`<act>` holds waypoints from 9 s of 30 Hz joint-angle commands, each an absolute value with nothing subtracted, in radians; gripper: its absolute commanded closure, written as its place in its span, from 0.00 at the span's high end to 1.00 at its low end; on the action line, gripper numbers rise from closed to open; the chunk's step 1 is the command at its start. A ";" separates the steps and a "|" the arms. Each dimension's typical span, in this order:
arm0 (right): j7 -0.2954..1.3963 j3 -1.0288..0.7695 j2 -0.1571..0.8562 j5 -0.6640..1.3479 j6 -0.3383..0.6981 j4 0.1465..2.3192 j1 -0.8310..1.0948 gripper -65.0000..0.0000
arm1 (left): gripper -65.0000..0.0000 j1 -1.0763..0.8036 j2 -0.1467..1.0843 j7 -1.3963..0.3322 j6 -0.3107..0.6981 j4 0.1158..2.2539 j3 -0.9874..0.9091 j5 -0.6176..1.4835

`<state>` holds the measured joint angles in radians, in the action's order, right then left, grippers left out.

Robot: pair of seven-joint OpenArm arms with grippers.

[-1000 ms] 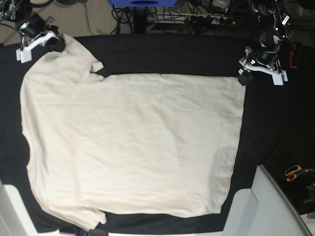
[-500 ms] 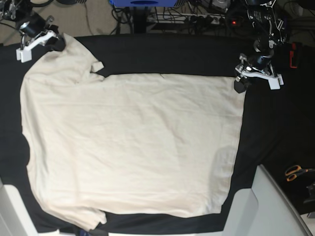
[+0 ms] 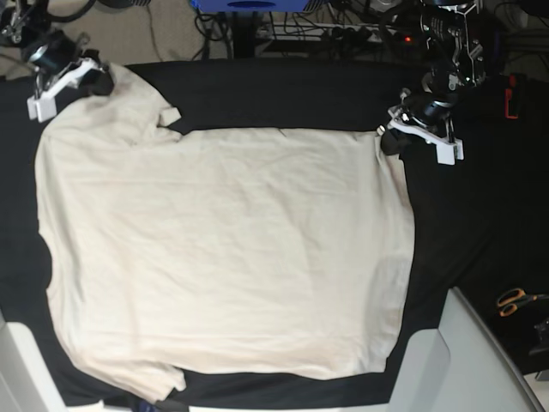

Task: Fold the T-shirt properly
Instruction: 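Lift the grasped edge and fold it over the shirt body, then open both grippers to release the folded edge, then grasp the folded edge again with both grippers, then pull the folded shirt toward the arms with both grippers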

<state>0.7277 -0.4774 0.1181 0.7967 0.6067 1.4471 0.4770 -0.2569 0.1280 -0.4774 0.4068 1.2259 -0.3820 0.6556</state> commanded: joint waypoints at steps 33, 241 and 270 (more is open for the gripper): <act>0.920 -0.479 0.360 0.812 0.507 1.225 -0.087 0.00 | 0.00 0.018 0.159 -0.691 0.282 1.283 -0.372 0.650; 0.387 -0.659 0.294 1.030 0.414 0.541 -0.226 0.00 | 0.00 0.223 0.191 -0.364 0.285 0.733 -0.351 0.568; 0.389 -0.671 0.294 0.888 0.383 0.843 -0.071 0.00 | 0.00 -0.051 0.278 -0.369 0.285 1.027 -0.222 0.570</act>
<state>0.4114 -0.6674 0.2684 0.8745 0.3752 0.8207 -0.0616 -0.0490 0.2642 -0.3462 0.2981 1.0206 -0.2188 0.5877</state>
